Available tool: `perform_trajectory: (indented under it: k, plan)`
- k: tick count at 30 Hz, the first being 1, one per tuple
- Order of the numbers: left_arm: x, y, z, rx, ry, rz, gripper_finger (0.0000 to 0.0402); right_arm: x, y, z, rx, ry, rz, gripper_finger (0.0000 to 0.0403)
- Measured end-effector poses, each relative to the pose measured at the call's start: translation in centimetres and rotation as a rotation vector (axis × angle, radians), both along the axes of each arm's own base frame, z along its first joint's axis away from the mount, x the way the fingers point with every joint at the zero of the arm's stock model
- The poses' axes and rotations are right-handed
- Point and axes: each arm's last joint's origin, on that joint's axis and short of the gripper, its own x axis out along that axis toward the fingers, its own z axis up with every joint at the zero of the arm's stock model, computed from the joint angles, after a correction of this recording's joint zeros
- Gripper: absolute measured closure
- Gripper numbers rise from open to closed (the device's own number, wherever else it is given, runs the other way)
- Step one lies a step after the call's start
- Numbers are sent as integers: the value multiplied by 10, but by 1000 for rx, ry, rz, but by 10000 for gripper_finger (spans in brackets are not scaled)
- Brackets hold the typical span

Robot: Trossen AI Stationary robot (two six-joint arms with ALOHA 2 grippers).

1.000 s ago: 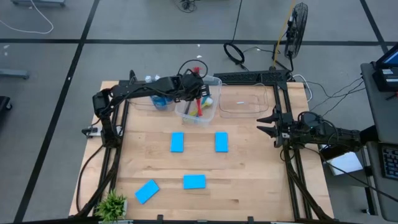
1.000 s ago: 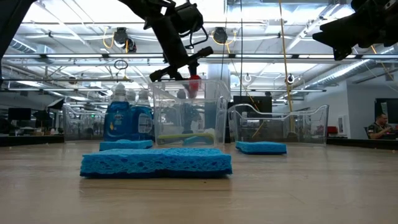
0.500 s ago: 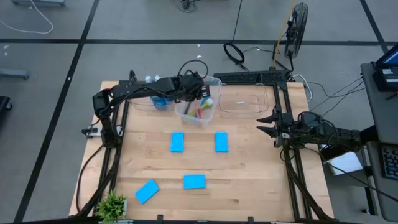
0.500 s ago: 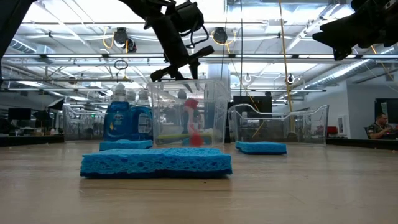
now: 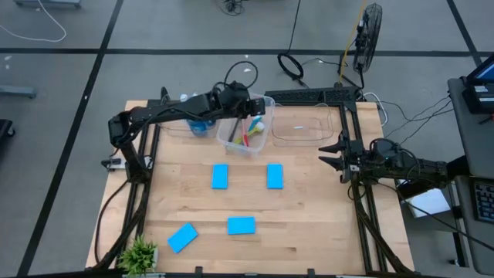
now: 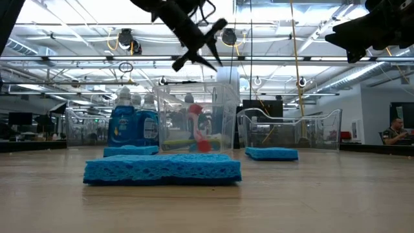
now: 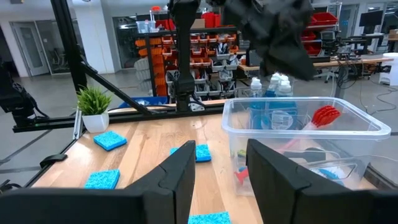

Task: Pick & Place Kitchen Sink Supplies
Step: Put the blue sponge into the right transparent bin

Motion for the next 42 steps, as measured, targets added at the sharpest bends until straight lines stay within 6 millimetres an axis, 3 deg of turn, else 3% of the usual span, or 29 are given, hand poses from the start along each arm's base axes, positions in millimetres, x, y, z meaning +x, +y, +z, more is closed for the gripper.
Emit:
perform_trajectory:
  k: [7,14,31,42]
  plan:
    - [-2,-38,40,217,-93,-191,314,0,0,0,0,0,-3,273]
    - [-2,-91,58,298,-127,-310,314,0,0,0,0,0,-3,273]
    - [-17,-188,35,-31,-22,-148,314,0,0,1,0,-7,-3,273]
    - [-37,-222,21,-190,45,24,314,0,0,1,0,-7,-3,273]
